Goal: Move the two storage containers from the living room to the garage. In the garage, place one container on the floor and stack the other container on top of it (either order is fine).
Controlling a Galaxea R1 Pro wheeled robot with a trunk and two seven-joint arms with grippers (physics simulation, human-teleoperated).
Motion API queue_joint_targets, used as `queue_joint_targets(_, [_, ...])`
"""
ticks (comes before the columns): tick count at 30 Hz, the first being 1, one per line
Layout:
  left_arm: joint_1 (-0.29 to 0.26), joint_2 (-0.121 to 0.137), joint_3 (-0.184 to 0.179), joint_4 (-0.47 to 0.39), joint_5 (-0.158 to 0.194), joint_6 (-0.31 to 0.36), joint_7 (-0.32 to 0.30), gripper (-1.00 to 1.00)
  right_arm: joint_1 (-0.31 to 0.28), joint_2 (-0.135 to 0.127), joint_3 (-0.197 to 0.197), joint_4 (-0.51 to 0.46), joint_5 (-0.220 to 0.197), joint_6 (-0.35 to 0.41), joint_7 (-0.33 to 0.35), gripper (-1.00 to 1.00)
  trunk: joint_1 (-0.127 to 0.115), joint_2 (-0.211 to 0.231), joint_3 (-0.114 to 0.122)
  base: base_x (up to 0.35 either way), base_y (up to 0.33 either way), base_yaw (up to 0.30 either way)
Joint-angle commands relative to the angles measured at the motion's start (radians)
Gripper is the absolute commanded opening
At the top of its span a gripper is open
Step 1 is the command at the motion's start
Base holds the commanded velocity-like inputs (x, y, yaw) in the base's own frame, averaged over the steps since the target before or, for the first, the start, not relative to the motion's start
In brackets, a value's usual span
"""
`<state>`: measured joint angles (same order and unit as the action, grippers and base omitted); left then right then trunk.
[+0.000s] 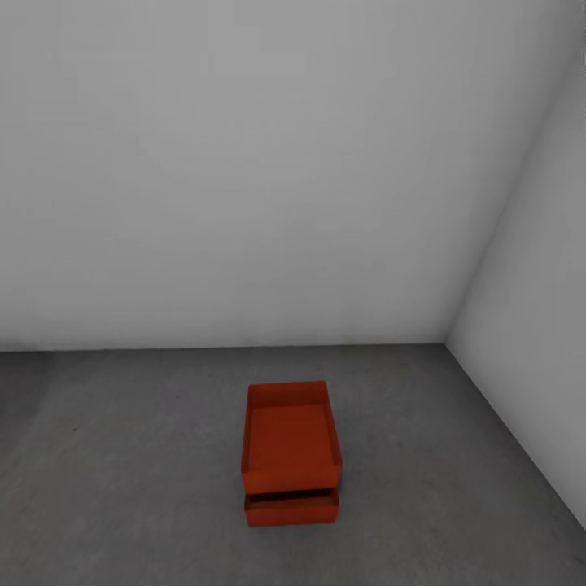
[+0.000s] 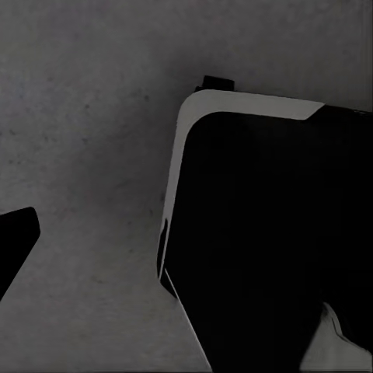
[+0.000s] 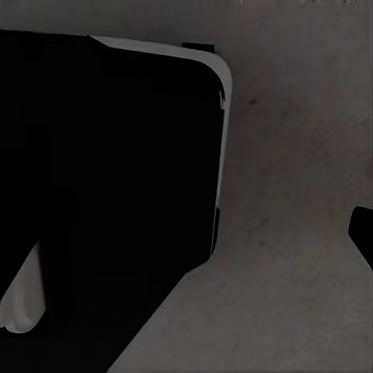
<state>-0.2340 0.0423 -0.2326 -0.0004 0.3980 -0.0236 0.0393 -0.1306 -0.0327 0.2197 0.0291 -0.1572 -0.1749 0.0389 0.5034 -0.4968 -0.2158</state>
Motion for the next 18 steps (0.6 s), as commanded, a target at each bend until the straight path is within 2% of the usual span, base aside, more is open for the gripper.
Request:
queue_joint_targets(1, [0.002, 0.003, -0.009, 0.000, 0.008, -0.005, -0.003, 1.00, -0.001, 0.000, 0.007, 0.003, -0.010, -0.006, 0.004, 1.00, 0.000, -0.001, 0.000, 0.000, 0.000, 0.000])
queue_joint_targets(5, [0.019, 0.017, -0.008, 0.002, 0.008, -0.012, -0.021, 1.00, -0.001, -0.001, 0.007, 0.003, -0.010, -0.006, 0.004, 1.00, 0.000, -0.001, 0.007, 0.000, 0.000, 0.000])
queue_joint_targets(11, [0.022, 0.017, -0.009, 0.000, 0.006, -0.027, -0.024, 1.00, -0.001, -0.001, 0.007, 0.003, -0.012, -0.007, 0.004, 1.00, 0.000, -0.001, 0.016, 0.000, 0.000, 0.000])
queue_joint_targets(18, [0.022, 0.013, -0.010, -0.007, 0.000, -0.112, -0.025, 1.00, -0.001, 0.001, 0.006, 0.003, -0.014, -0.007, 0.005, 1.00, 0.000, -0.001, 0.028, 0.000, 0.000, 0.000])
